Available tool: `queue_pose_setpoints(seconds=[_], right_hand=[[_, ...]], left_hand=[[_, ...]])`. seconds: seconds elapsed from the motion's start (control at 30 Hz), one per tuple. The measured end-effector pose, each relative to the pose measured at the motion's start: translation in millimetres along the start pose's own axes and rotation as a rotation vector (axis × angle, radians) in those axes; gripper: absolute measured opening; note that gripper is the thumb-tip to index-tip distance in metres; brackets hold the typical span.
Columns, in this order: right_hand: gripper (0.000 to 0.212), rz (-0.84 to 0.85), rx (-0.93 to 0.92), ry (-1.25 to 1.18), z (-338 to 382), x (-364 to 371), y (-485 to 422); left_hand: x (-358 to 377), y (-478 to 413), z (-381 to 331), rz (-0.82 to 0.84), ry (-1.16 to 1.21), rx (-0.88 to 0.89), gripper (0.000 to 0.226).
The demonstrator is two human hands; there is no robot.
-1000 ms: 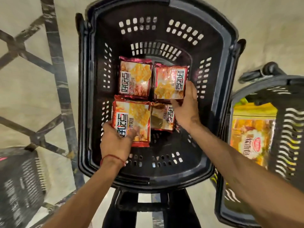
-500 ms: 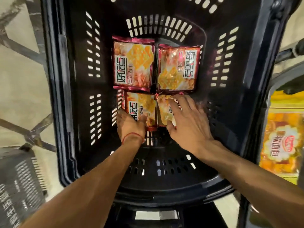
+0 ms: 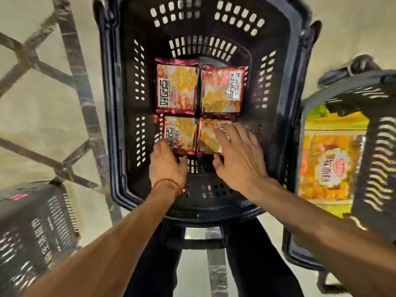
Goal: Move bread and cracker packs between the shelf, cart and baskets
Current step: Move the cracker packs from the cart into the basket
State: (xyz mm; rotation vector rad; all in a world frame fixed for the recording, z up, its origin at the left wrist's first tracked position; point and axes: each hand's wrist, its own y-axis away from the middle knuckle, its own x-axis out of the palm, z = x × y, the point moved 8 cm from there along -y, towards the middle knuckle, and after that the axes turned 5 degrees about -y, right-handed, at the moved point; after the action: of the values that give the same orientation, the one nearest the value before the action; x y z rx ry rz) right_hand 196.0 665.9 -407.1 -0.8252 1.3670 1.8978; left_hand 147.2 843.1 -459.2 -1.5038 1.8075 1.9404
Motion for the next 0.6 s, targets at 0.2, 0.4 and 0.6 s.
queue_pose_setpoints(seconds=[0.2, 0.4, 0.6], right_hand=[[0.07, -0.049, 0.003, 0.013, 31.1, -111.7, 88.6], [0.068, -0.098, -0.015, 0.02, 46.6, -206.8, 180.5], [0.071, -0.211, 0.048, 0.007, 41.0, -267.1, 256.0]], left_hand=[[-109.8, 125.1, -52.5, -0.05, -0.386, 0.242, 0.062], [-195.3, 234.3, -105.0, -0.15, -0.521, 0.416, 0.063], [-236.4, 312.6, -131.5, -0.245, -0.608, 0.529, 0.067]])
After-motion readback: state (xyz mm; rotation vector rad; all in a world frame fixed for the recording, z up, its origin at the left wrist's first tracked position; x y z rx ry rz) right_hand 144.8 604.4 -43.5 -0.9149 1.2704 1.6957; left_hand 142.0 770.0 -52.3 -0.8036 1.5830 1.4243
